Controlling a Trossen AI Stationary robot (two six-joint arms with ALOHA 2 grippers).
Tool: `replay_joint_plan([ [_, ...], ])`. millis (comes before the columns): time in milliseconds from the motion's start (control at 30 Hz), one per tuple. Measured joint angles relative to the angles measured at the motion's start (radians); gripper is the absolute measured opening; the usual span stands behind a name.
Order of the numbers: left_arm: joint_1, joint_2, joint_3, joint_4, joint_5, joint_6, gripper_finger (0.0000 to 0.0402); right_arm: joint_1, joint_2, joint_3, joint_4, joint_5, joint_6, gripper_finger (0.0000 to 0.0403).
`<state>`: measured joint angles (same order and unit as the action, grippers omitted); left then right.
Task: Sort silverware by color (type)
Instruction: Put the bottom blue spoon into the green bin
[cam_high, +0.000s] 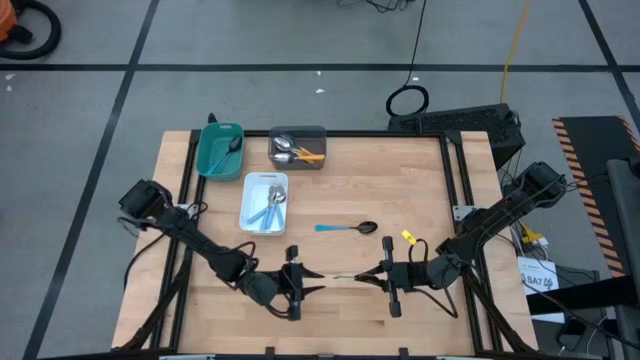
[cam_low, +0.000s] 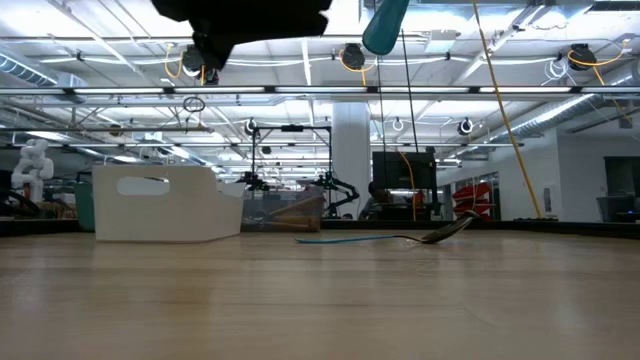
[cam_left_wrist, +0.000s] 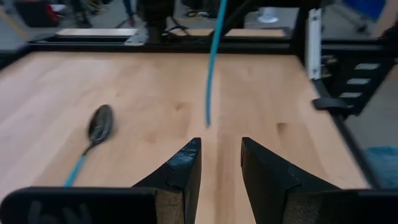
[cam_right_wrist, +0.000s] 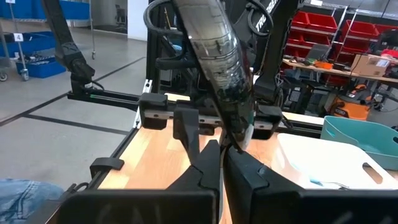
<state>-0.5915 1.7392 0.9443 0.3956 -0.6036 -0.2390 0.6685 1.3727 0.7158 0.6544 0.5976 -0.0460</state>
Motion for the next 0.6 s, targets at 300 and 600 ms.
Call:
replay_joint_plan([
  [300, 0.041, 0.043, 0.000, 0.085, 0.065, 0.029, 0.0137, 0.000, 0.000, 0.000, -0.001, -0.001, -0.019, 0.0002],
  [600, 0.043, 0.044, 0.000, 0.091, 0.048, 0.028, 0.0267, 0.000, 0.000, 0.000, -0.009, -0.001, -0.019, 0.0002],
])
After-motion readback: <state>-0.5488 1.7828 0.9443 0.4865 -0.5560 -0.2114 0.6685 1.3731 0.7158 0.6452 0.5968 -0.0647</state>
